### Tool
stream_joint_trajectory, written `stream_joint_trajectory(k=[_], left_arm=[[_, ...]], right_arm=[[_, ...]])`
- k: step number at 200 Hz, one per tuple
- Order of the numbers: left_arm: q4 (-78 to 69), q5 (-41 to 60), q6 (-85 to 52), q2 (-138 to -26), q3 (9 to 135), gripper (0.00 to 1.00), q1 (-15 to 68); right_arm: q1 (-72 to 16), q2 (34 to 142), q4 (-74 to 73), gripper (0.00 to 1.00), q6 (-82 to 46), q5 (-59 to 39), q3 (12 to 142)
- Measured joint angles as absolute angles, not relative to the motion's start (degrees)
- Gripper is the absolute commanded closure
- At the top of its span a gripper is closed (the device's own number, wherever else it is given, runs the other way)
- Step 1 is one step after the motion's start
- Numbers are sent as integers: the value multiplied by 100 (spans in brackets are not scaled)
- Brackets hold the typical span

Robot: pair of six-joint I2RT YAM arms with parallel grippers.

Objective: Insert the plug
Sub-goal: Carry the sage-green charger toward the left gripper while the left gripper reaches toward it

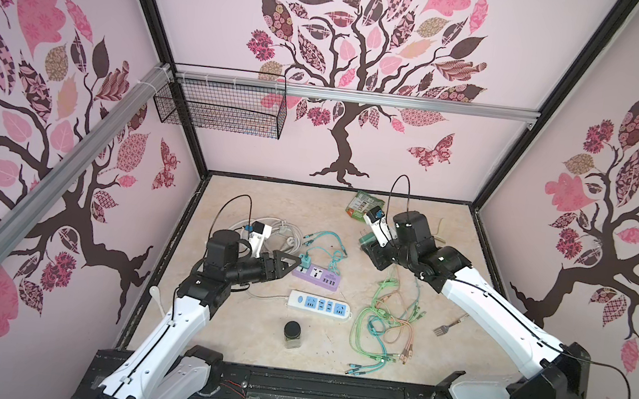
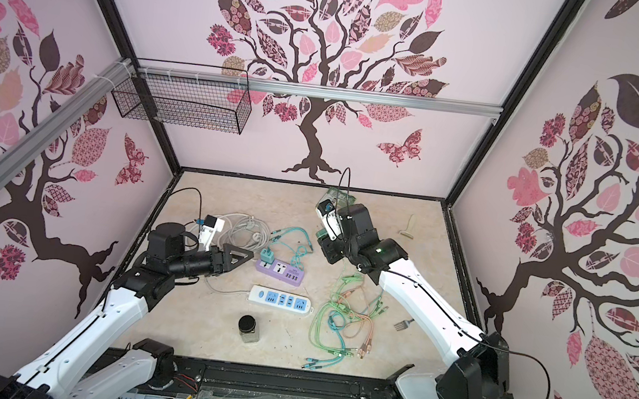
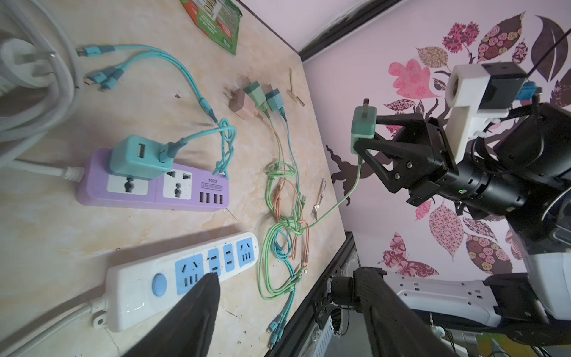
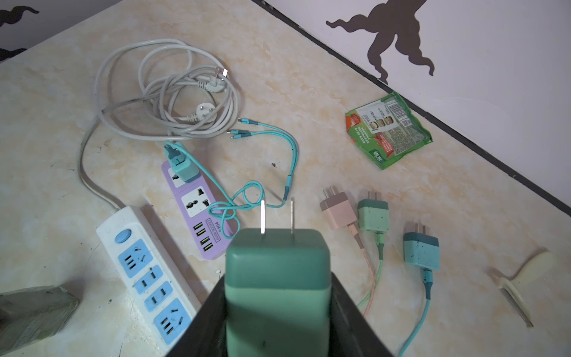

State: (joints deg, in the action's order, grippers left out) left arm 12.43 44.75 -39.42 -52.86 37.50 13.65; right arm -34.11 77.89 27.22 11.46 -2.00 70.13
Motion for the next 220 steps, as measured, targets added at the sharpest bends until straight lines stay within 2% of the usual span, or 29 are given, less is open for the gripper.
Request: stream_joint_trajectory(k=[36, 159, 220], left_arm=[[1041, 4552, -3927, -5741, 4198, 25, 1944], [497, 4882, -4071, -6326, 4536, 26, 2432], [427, 4888, -4060, -6632, 4766, 34, 2733]], right_arm=[[-3636, 7769, 2862, 63, 1435, -425, 7008], [-4550, 7623, 2954, 62, 2062, -755, 7013], [-4733, 7623, 2954, 62, 2130, -751, 7024]])
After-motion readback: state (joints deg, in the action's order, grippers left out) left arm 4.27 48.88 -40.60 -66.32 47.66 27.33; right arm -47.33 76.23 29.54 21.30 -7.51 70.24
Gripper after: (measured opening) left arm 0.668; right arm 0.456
